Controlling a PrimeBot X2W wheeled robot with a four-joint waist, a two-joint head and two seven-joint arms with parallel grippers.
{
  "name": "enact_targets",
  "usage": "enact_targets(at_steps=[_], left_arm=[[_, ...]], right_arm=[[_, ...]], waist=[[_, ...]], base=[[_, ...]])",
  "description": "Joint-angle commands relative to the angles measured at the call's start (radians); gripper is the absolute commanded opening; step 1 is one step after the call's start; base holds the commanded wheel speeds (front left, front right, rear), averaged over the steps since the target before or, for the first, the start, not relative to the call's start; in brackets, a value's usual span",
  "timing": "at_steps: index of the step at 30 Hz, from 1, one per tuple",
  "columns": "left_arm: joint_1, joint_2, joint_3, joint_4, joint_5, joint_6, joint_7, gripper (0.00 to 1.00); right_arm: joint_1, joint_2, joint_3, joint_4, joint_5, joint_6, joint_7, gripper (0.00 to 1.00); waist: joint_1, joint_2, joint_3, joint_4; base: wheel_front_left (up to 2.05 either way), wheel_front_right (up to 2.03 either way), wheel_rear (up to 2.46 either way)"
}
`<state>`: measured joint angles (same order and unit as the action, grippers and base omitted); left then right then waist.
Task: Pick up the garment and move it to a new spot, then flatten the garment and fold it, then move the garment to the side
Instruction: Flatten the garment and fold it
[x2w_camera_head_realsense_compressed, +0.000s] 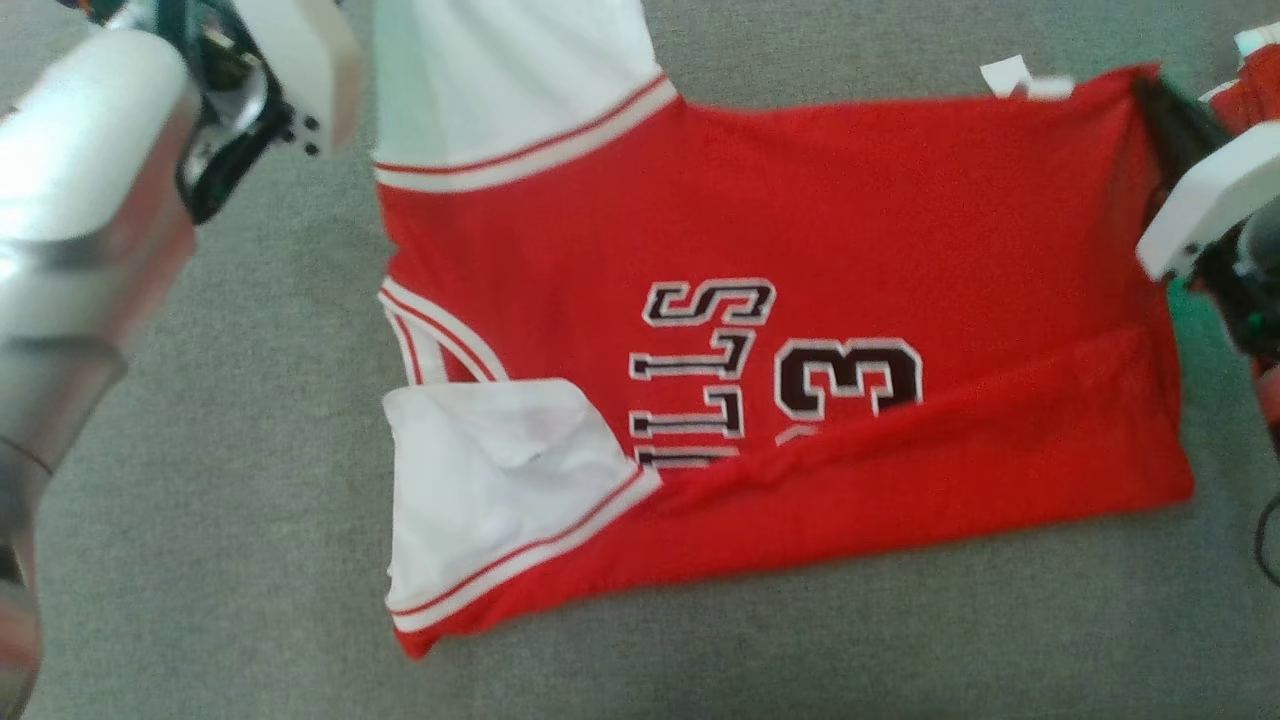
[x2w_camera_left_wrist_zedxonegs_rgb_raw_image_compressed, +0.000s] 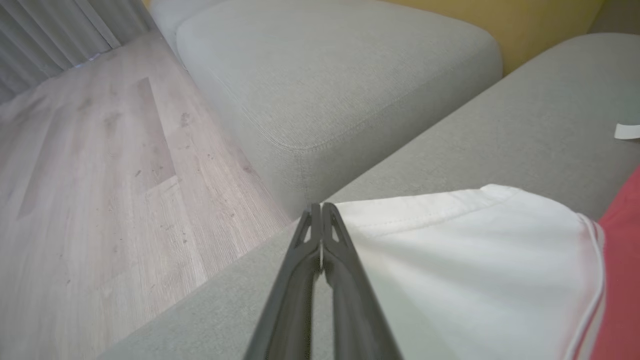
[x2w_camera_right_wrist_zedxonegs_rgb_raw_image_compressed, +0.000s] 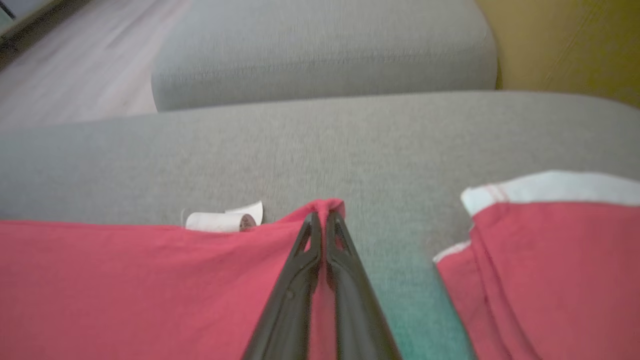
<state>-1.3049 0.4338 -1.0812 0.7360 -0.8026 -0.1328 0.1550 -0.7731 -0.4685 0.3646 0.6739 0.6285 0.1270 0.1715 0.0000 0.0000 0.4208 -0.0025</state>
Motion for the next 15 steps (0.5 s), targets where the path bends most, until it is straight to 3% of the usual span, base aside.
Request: enact_targets(at_steps=[1,8,15], left_arm=[[-0.081,0.040,0.039,0.001,0.000,0.002,-0.026,0.00],[-0.096,0.014,0.052,0.069,-0.008,0.003,-0.120,0.00],[0.002,0.033,0.005,-0.002,-0.085,0.002,-0.142,0.00]], right_arm=[[-0.026,-0.023,-0.008,-0.020,0.012,0.004,-0.025,0.00],[-0.048,-0.037,-0.038,0.006,0.054,0.004,-0.089,0.00],[0.035,-0.059,-0.029,-0.017,0.100,0.004,-0.112,0.00]], waist=[[0.0000,0.0000,-0.002,0.000],[0.0000,0.0000,-0.029,0.020],[0.0000,0.0000,-0.082,0.050]], base=[[0.00,0.00,0.00],[0.00,0.00,0.00],[0.00,0.00,0.00]])
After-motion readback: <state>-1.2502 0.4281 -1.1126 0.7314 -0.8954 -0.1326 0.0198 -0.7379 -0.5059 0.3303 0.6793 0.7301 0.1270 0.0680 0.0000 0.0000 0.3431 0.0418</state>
